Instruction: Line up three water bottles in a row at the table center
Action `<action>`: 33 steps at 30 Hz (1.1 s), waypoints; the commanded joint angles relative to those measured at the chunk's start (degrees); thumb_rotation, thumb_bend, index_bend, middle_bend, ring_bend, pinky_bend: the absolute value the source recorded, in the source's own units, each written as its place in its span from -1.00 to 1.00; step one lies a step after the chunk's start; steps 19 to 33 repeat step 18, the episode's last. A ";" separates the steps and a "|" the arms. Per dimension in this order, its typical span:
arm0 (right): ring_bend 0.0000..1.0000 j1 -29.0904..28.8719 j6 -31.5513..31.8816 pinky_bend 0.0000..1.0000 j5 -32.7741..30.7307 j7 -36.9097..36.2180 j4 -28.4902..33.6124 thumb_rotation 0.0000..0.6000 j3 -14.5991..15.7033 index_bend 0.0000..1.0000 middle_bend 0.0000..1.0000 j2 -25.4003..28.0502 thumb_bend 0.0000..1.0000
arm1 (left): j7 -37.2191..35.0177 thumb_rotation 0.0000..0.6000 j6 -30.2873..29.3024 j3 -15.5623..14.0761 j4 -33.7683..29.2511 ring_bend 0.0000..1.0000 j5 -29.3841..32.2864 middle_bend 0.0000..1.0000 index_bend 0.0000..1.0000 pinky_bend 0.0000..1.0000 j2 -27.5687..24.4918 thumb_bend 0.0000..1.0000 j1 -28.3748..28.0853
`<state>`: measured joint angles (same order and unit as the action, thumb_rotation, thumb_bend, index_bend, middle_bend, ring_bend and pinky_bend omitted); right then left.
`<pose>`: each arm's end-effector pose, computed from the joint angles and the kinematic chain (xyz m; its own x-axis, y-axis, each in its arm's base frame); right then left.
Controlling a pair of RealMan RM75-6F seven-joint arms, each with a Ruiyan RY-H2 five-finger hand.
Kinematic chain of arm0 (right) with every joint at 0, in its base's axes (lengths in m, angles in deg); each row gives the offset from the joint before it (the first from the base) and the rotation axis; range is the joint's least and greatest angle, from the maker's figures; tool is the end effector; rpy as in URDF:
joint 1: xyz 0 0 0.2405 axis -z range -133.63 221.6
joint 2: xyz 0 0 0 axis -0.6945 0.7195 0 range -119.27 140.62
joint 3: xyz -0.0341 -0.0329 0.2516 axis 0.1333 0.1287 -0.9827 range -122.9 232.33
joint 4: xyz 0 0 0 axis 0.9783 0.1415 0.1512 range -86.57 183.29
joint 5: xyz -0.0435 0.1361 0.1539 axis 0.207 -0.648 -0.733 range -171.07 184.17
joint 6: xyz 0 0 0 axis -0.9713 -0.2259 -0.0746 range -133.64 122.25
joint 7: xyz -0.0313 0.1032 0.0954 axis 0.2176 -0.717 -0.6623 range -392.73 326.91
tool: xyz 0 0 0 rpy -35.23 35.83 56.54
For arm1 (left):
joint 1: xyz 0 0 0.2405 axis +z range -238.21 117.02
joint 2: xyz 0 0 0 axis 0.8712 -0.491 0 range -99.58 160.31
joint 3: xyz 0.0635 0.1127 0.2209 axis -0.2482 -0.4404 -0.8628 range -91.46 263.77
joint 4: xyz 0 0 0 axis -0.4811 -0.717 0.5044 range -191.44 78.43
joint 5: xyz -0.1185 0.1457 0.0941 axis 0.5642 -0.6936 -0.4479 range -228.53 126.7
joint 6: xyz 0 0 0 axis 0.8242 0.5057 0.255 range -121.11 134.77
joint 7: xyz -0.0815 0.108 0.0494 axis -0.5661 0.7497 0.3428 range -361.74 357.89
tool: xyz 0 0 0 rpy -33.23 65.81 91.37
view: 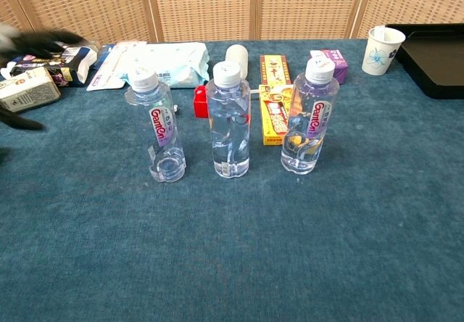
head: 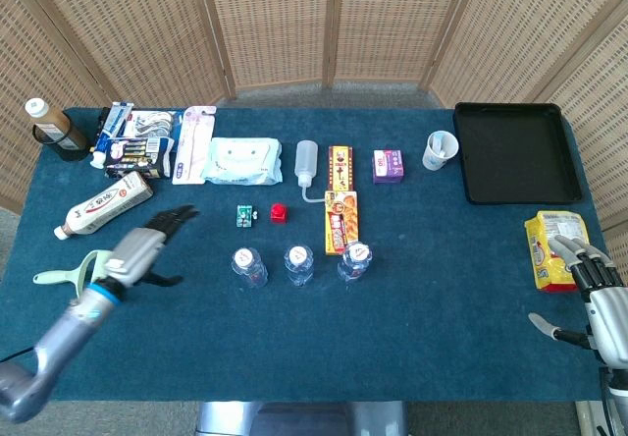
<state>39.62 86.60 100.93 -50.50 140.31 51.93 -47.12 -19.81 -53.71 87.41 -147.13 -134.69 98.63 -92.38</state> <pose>-0.2936 -0.1760 0.2011 0.2108 0.0770 0.9745 -0.9594 -0.1747 0.2213 -0.2292 0.2959 0.0807 0.1922 0.3676 0.9099 0.9510 -0.2985 -0.0803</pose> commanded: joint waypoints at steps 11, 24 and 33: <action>-0.79 1.22 2.52 -0.81 -0.70 1.94 1.50 1.00 -0.91 -0.76 -0.74 0.73 -0.96 | 6.62 1.00 -33.52 -3.08 -2.57 -1.00 -3.84 -1.00 -1.00 -1.00 -8.09 -0.99 22.28; -0.85 3.89 4.14 -0.84 -5.05 18.77 6.93 1.00 -1.72 -0.73 -0.78 1.52 -0.98 | 10.52 1.00 -36.56 -6.36 -7.24 -1.00 -2.97 -1.00 -1.00 -1.00 -9.04 -0.99 29.04; -0.85 3.89 4.14 -0.84 -5.05 18.77 6.93 1.00 -1.72 -0.73 -0.78 1.52 -0.98 | 10.52 1.00 -36.56 -6.36 -7.24 -1.00 -2.97 -1.00 -1.00 -1.00 -9.04 -0.99 29.04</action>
